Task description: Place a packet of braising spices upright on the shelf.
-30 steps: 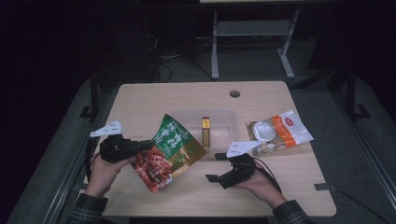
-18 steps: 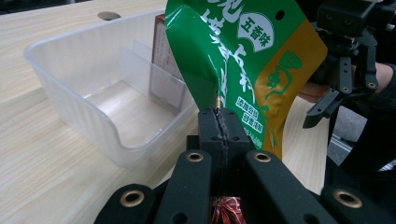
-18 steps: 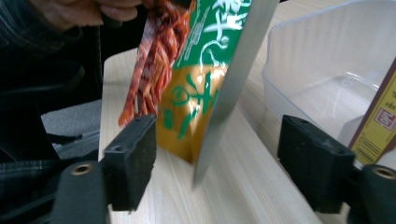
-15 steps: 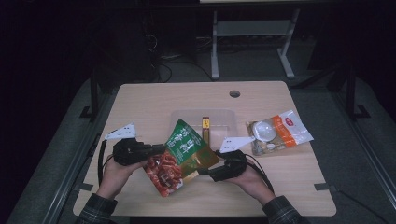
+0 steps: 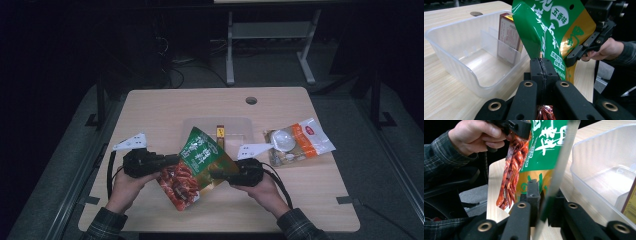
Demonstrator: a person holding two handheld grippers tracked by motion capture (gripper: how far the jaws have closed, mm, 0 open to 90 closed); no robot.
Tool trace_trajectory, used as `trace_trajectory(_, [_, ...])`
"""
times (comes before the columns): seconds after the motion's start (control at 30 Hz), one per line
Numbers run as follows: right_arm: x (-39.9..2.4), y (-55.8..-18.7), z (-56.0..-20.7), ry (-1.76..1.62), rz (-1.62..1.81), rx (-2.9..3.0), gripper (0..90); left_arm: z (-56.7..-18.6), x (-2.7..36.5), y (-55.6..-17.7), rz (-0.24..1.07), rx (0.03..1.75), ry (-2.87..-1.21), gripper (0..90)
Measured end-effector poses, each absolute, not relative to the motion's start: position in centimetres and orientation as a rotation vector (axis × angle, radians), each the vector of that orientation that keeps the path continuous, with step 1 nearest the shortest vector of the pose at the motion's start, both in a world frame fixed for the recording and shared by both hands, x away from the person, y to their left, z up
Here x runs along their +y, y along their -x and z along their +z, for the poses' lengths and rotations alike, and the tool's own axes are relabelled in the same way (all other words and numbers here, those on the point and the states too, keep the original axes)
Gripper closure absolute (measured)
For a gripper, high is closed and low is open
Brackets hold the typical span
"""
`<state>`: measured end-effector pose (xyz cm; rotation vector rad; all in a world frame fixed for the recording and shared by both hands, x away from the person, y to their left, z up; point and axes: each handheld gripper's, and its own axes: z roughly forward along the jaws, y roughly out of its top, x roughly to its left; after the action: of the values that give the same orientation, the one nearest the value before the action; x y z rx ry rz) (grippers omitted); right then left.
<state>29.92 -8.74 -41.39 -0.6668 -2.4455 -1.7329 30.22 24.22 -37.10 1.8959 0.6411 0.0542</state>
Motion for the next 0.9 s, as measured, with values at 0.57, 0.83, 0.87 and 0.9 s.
trace_trajectory(0.57, [-9.7, -30.1, -40.0, 0.605, -1.710, -2.488, 89.7, -38.1, 23.5, -29.4, 0.193, 0.598, -2.043, 81.2])
trace_trajectory(0.83, [-10.0, -29.8, -39.0, 0.554, -1.726, -2.538, 89.7, -38.9, 24.5, -29.7, 0.236, 0.626, -2.070, 53.5])
trace_trajectory(0.87, [-10.1, -29.8, -38.9, 0.555, -1.723, -2.536, 89.7, -39.1, 24.5, -29.7, 0.241, 0.624, -2.079, 50.9])
trace_trajectory(0.9, [-10.1, -29.8, -38.9, 0.555, -1.723, -2.537, 89.6, -39.4, 24.5, -29.6, 0.245, 0.628, -2.086, 48.1])
